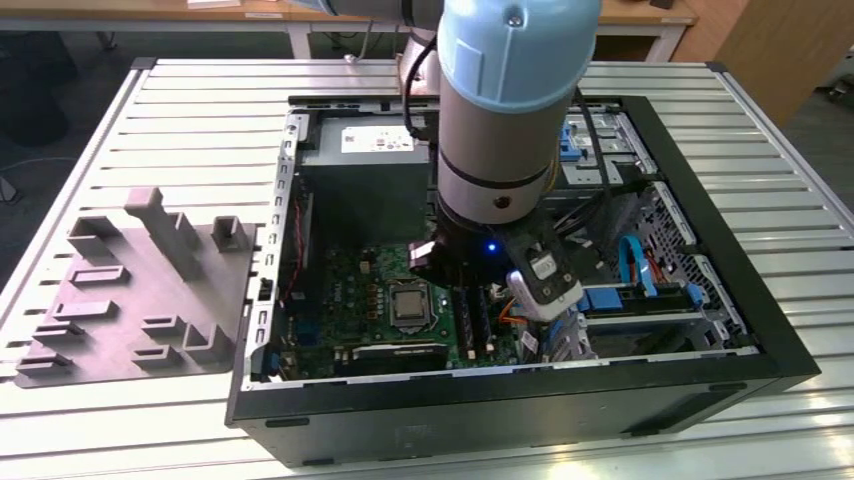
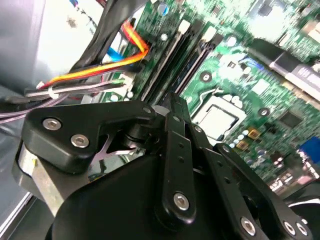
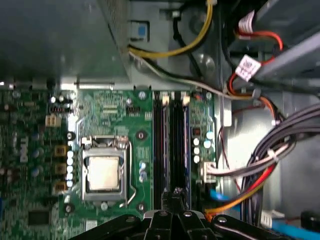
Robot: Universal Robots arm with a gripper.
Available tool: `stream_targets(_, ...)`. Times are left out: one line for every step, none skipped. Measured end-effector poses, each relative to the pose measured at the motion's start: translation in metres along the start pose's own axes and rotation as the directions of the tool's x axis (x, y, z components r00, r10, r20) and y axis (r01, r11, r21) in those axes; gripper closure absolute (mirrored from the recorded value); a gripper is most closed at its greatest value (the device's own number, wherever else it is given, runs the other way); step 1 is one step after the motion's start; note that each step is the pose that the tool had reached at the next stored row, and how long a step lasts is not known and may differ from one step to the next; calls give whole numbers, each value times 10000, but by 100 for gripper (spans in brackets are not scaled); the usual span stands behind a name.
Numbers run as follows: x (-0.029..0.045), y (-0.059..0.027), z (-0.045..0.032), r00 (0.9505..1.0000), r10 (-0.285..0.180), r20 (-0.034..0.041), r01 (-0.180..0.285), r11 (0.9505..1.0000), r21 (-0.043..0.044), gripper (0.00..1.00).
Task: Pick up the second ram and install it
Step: 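Press down the second ram until it locks into place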
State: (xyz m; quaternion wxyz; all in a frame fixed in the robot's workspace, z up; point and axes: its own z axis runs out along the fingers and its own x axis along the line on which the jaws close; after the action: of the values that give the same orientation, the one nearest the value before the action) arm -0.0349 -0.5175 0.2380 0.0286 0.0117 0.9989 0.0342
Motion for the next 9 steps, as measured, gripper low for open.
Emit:
stream_targets(0, -1, 0, 10000, 1, 0, -1, 10000, 1, 89)
stream_targets(0, -1, 0, 10000, 2, 0, -2, 10000, 0, 89)
stream_targets(0, -1, 0, 10000, 1, 0, -1, 10000, 0, 89)
stream_targets(0, -1, -1, 10000, 1, 0, -1, 10000, 1, 89)
stream_targets(-1, -2, 0, 10000, -1, 2, 1, 10000, 21, 89)
stream_targets(-1, -2, -1, 10000, -6, 2, 6, 10000, 89, 89)
stream_targets(-1, -2, -1, 10000, -11, 1, 11, 9998, 187, 89)
stream_targets(0, -2, -1, 10000, -15, 0, 15, 9996, 274, 89)
stream_targets(0, -2, 0, 10000, -19, 0, 19, 9994, 352, 89)
